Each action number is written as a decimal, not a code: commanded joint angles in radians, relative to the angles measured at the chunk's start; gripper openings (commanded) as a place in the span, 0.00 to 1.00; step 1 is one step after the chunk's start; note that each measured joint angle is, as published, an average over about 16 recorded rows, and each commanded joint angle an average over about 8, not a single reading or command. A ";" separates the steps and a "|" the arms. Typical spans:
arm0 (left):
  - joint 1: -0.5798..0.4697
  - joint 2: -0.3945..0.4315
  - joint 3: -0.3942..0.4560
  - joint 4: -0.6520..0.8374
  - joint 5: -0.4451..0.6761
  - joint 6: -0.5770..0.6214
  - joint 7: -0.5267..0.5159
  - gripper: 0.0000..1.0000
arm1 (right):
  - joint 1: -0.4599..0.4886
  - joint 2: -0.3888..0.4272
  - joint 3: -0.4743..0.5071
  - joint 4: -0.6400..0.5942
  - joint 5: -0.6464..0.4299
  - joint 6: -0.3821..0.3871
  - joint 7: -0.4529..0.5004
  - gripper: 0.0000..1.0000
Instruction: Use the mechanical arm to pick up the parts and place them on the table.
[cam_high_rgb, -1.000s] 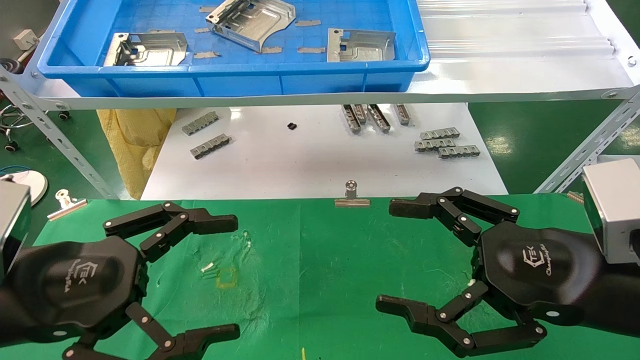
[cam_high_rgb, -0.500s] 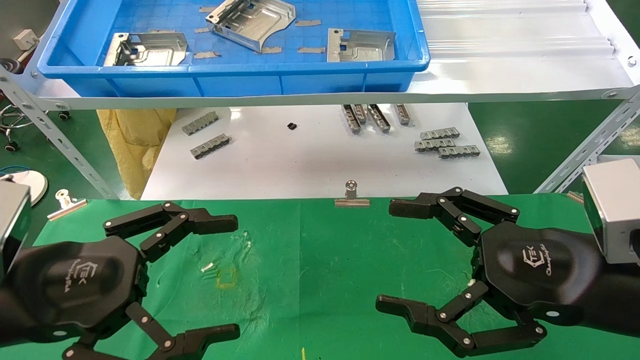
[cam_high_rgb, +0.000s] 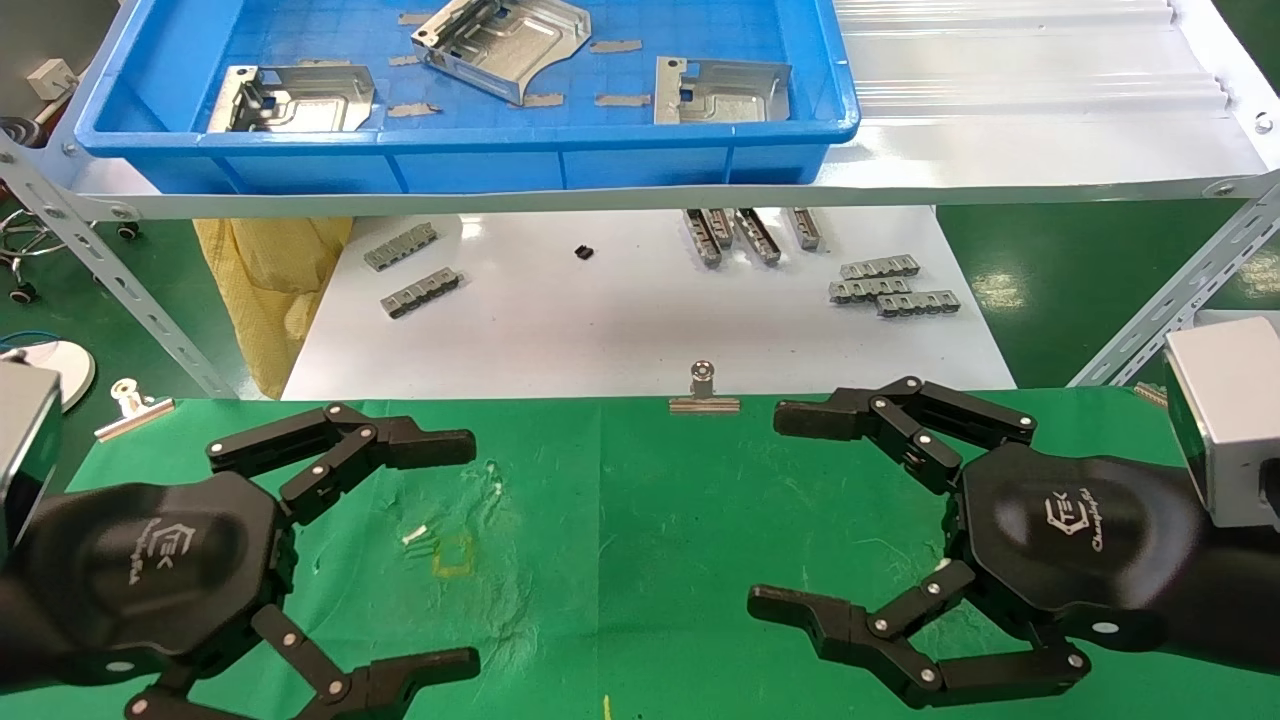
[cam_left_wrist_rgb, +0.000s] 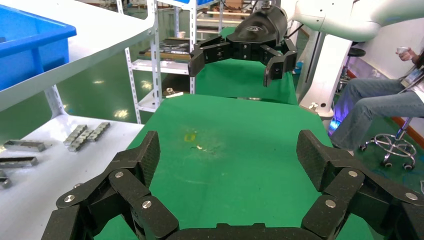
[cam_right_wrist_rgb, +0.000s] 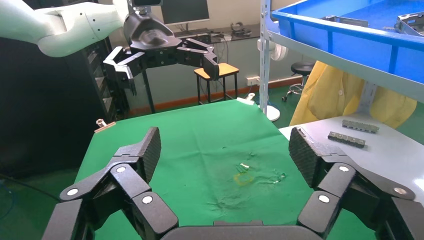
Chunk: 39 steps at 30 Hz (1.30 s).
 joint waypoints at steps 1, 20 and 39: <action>0.000 0.000 0.000 0.000 0.000 0.000 0.000 1.00 | 0.000 0.000 0.000 0.000 0.000 0.000 0.000 0.00; 0.000 0.000 0.000 0.000 0.000 0.000 0.000 1.00 | 0.000 0.000 0.000 0.000 0.000 0.000 0.000 0.00; 0.000 0.000 0.000 0.000 0.000 0.000 0.000 1.00 | 0.000 0.000 0.000 0.000 0.000 0.000 0.000 0.00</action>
